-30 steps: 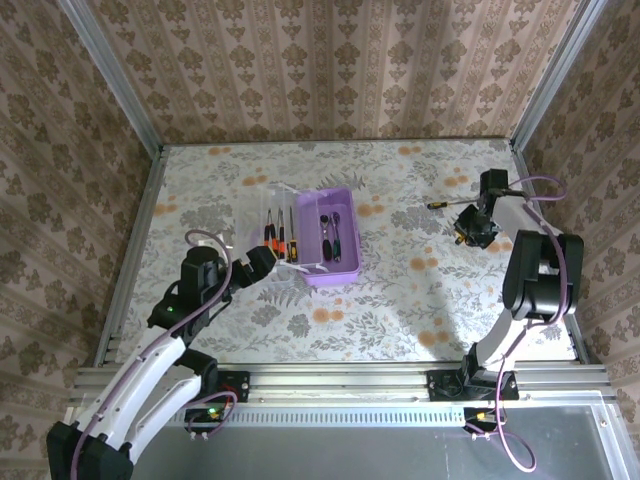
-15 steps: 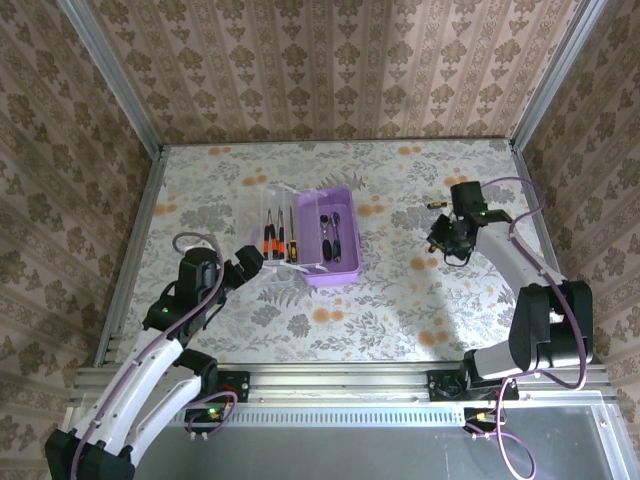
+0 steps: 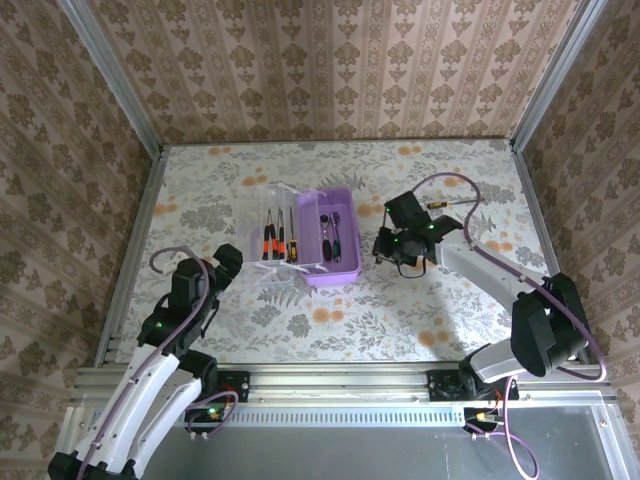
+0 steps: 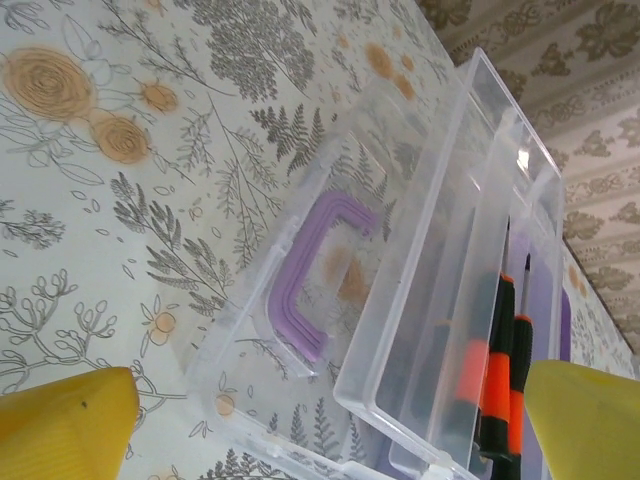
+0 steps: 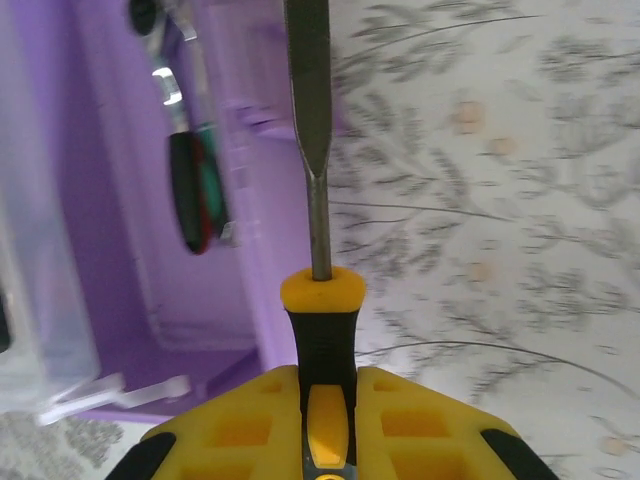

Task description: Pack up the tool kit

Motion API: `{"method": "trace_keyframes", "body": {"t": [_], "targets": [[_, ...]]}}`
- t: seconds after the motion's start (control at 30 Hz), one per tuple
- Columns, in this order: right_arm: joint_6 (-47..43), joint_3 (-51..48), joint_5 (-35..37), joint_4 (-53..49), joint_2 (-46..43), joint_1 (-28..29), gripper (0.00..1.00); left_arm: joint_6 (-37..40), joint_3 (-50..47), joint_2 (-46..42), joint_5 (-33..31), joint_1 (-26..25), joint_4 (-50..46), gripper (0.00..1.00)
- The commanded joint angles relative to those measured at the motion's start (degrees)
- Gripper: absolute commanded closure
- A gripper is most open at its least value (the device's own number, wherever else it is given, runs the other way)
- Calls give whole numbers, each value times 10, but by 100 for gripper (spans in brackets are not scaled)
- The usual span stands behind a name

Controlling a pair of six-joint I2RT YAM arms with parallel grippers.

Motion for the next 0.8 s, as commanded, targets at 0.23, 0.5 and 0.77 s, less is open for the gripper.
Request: {"method": "trace_keyframes", "body": {"t": [0.23,0.5,0.77], "targets": [[22,94,-4,35,91,90,84,-18,16,-12,-31,16,-39,0],[21,166,-19,35,154,140,84,-19,17,-40,-28,18,-70,0],[8,232,-29,18,201,155,84,-21,5,-75,-32,24,-84,0]]}}
